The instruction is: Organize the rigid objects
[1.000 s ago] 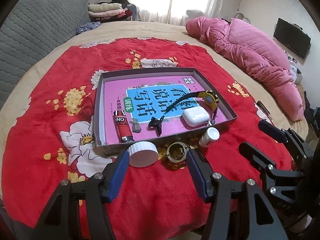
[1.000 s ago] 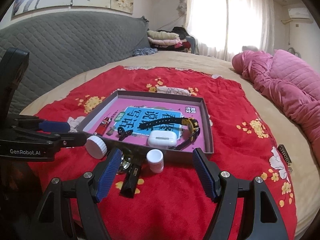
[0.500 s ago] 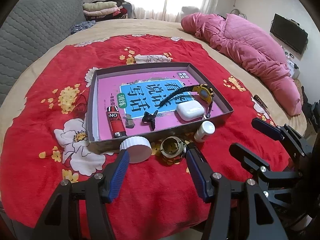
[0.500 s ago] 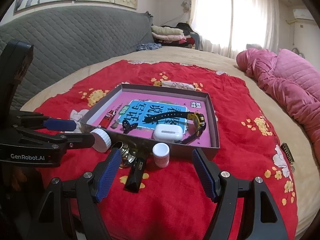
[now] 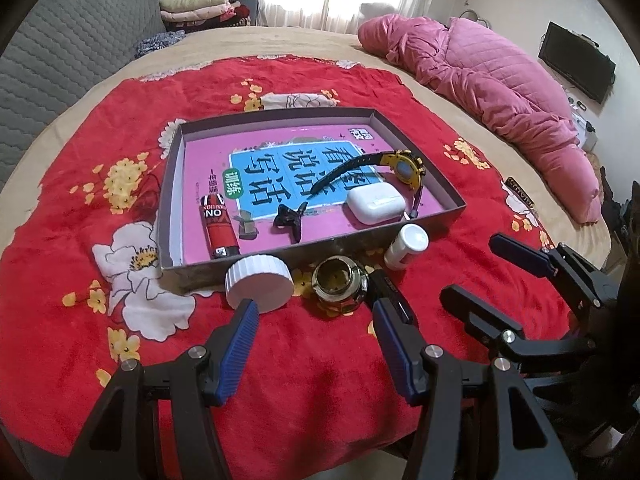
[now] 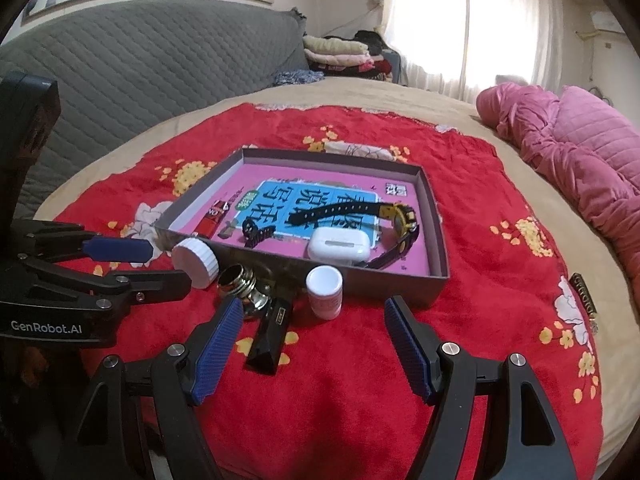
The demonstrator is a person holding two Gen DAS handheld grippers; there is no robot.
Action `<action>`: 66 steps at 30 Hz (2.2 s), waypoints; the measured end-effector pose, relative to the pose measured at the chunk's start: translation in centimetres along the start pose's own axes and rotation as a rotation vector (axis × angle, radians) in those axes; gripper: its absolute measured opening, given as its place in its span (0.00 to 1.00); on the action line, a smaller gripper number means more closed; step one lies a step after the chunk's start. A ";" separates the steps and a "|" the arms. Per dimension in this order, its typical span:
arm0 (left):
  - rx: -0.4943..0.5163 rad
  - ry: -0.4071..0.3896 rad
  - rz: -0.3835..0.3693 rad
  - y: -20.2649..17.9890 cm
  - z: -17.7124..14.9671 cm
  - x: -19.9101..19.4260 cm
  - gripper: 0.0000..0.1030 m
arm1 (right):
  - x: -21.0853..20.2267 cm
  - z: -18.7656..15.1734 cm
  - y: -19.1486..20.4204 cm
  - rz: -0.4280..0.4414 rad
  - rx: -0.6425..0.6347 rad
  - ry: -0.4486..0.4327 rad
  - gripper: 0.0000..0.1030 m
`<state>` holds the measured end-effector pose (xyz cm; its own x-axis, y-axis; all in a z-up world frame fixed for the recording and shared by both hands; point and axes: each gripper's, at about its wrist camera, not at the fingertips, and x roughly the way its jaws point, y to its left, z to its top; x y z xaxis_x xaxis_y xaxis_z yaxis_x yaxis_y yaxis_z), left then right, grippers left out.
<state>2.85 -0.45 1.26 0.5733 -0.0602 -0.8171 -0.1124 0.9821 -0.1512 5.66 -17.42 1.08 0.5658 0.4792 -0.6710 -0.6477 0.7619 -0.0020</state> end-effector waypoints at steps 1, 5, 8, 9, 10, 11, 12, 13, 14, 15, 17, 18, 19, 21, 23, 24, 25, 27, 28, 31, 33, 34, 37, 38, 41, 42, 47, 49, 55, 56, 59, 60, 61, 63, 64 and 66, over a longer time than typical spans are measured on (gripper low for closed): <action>-0.001 0.003 -0.001 0.0 -0.1 0.1 0.57 | 0.2 -0.1 0.0 0.001 -0.001 0.007 0.72; -0.001 0.014 -0.006 0.0 -0.2 0.6 0.57 | 0.9 -0.4 0.1 0.014 0.001 0.035 0.72; -0.002 0.020 -0.011 -0.1 -0.3 0.8 0.57 | 1.4 -0.7 0.0 0.016 0.007 0.056 0.72; -0.004 0.019 -0.013 -0.1 -0.3 0.8 0.57 | 1.6 -0.7 -0.1 0.016 0.010 0.062 0.72; -0.008 0.020 -0.016 0.0 -0.3 0.8 0.57 | 1.7 -0.8 -0.2 0.019 0.014 0.067 0.72; -0.011 0.022 -0.018 0.0 -0.3 0.9 0.57 | 1.8 -0.8 -0.3 0.021 0.016 0.071 0.72; -0.017 0.026 -0.020 0.1 -0.3 1.0 0.57 | 1.9 -0.9 -0.2 0.022 0.015 0.074 0.72; -0.020 0.028 -0.022 0.1 -0.2 1.1 0.57 | 2.0 -0.9 -0.2 0.024 0.014 0.079 0.72; -0.023 0.032 -0.024 0.1 -0.3 1.2 0.57 | 2.1 -0.9 -0.1 0.027 0.012 0.083 0.72; -0.025 0.036 -0.027 0.1 -0.3 1.4 0.57 | 2.3 -0.9 -0.1 0.028 0.009 0.087 0.72; -0.025 0.043 -0.036 0.0 -0.2 1.7 0.57 | 2.6 -1.0 0.2 0.035 0.002 0.096 0.72; -0.025 0.045 -0.038 -0.1 -0.2 1.8 0.57 | 2.7 -1.1 0.3 0.037 -0.001 0.100 0.72; -0.023 0.047 -0.040 -0.1 -0.2 2.0 0.57 | 2.9 -1.0 0.4 0.038 -0.005 0.103 0.72; -0.024 0.049 -0.046 -0.3 0.0 2.3 0.57 | 3.2 -1.1 0.6 0.043 -0.009 0.111 0.72; -0.025 0.053 -0.050 -0.4 0.1 2.6 0.57 | 3.6 -1.1 0.8 0.047 -0.014 0.119 0.72; -0.026 0.056 -0.055 -0.4 0.2 2.8 0.57 | 3.8 -1.2 0.8 0.048 -0.016 0.123 0.72; -0.027 0.059 -0.059 -0.5 0.3 3.0 0.57 | 4.0 -1.2 0.8 0.048 -0.016 0.130 0.72; -0.027 0.062 -0.057 -0.5 0.4 3.4 0.57 | 4.5 -1.3 0.9 0.052 -0.017 0.142 0.72; -0.027 0.062 -0.054 -0.5 0.5 3.6 0.57 | 4.7 -1.4 0.9 0.054 -0.017 0.148 0.72; -0.043 0.072 -0.064 -0.3 0.6 4.1 0.57 | 5.1 -1.5 1.0 0.060 -0.016 0.159 0.72; -0.057 0.081 -0.071 0.0 0.7 4.5 0.57 | 5.3 -1.5 0.9 0.065 -0.012 0.161 0.72; -0.064 0.083 -0.075 0.1 0.7 4.7 0.57 | 5.5 -1.5 0.9 0.066 -0.010 0.162 0.72; -0.077 0.082 -0.101 0.3 0.7 5.0 0.57 | 5.8 -1.6 0.8 0.073 -0.001 0.169 0.72; -0.078 0.082 -0.108 0.3 0.8 5.1 0.55 | 5.9 -1.6 0.8 0.074 0.001 0.170 0.73; -0.086 0.084 -0.126 0.3 0.9 5.4 0.51 | 6.2 -1.6 0.7 0.092 0.008 0.173 0.73; -0.089 0.082 -0.136 0.3 0.9 5.6 0.48 | 6.2 -1.7 0.8 0.100 0.012 0.176 0.73; -0.091 0.079 -0.152 0.3 1.1 6.1 0.44 | 6.7 -1.7 1.0 0.114 0.010 0.177 0.73; -0.094 0.080 -0.155 0.3 1.3 6.5 0.44 | 6.9 -1.7 1.1 0.124 0.012 0.179 0.69; -0.111 0.100 -0.166 0.6 1.2 7.6 0.42 | 7.7 -1.6 1.3 0.116 -0.001 0.179 0.55; -0.112 0.104 -0.165 0.6 1.2 7.8 0.42 | 7.9 -1.6 1.2 0.117 0.006 0.181 0.54; -0.117 0.103 -0.166 0.7 1.2 8.1 0.42 | 8.4 -1.6 0.9 0.119 0.019 0.181 0.52; -0.120 0.102 -0.168 0.8 1.3 8.2 0.42 | 8.6 -1.5 0.9 0.122 0.023 0.181 0.51; -0.124 0.101 -0.170 0.8 1.4 8.3 0.42 | 8.7 -1.6 0.8 0.127 0.033 0.182 0.51; -0.132 0.099 -0.175 0.9 1.5 8.5 0.42 | 9.0 -1.6 0.6 0.133 0.046 0.183 0.51; -0.136 0.099 -0.180 1.0 1.6 8.6 0.42 | 9.1 -1.5 0.6 0.135 0.048 0.182 0.51; -0.142 0.100 -0.185 1.1 1.7 8.7 0.40 | 9.1 -1.6 0.6 0.132 0.042 0.179 0.49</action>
<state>9.11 0.39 -5.10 0.5123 -0.2610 -0.8182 -0.1300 0.9181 -0.3743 9.63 -13.27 -6.23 0.3756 0.4943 -0.7840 -0.6863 0.7168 0.1232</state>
